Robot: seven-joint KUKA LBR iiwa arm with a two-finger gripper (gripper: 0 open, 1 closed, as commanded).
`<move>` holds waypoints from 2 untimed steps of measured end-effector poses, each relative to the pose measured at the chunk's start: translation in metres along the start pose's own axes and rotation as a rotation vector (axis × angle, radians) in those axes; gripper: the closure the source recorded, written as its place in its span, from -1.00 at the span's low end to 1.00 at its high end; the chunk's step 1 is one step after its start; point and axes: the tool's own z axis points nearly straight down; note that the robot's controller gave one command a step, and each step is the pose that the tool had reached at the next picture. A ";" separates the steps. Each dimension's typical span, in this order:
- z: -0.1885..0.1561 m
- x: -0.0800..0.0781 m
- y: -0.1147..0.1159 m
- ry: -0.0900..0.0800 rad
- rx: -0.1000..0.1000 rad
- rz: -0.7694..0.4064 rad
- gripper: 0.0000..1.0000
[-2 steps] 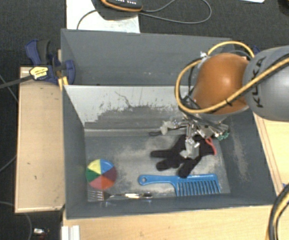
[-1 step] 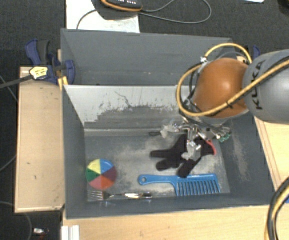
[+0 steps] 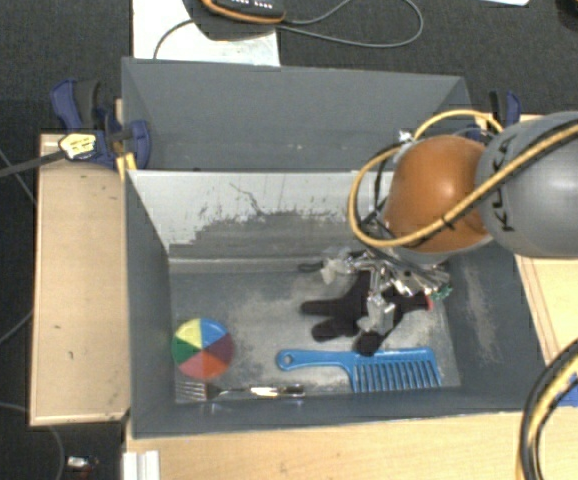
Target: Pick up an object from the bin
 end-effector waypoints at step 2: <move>0.012 -0.010 -0.006 -0.002 0.001 -0.112 1.00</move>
Offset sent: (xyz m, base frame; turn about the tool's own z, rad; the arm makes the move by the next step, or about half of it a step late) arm 0.0000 0.0000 0.0000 0.0000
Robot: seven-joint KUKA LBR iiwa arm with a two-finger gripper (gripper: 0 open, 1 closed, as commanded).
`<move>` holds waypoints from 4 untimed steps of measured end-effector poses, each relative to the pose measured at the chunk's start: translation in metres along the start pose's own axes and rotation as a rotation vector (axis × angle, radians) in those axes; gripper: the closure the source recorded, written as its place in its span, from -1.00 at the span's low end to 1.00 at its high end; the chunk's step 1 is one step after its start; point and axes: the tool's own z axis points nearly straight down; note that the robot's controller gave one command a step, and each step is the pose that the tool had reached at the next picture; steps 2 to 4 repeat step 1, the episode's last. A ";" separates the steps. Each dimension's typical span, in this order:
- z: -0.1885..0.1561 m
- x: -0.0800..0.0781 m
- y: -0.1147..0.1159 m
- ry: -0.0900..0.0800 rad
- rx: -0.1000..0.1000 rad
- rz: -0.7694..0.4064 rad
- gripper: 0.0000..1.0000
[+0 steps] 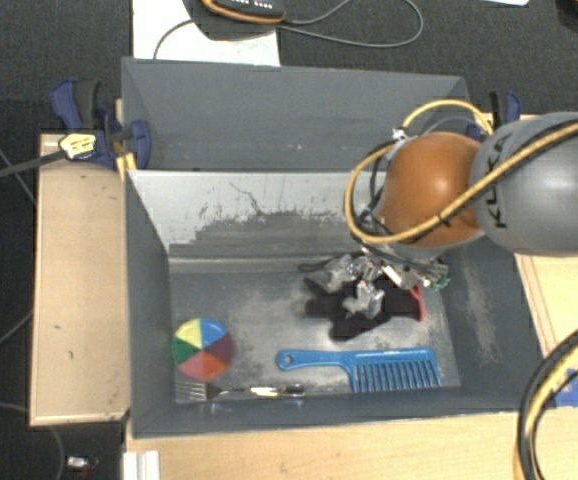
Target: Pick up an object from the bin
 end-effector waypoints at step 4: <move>0.000 -0.004 0.018 -0.001 0.003 -0.196 1.00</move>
Offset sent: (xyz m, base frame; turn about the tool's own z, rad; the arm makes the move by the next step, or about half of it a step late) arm 0.0060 0.0083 0.1125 0.0266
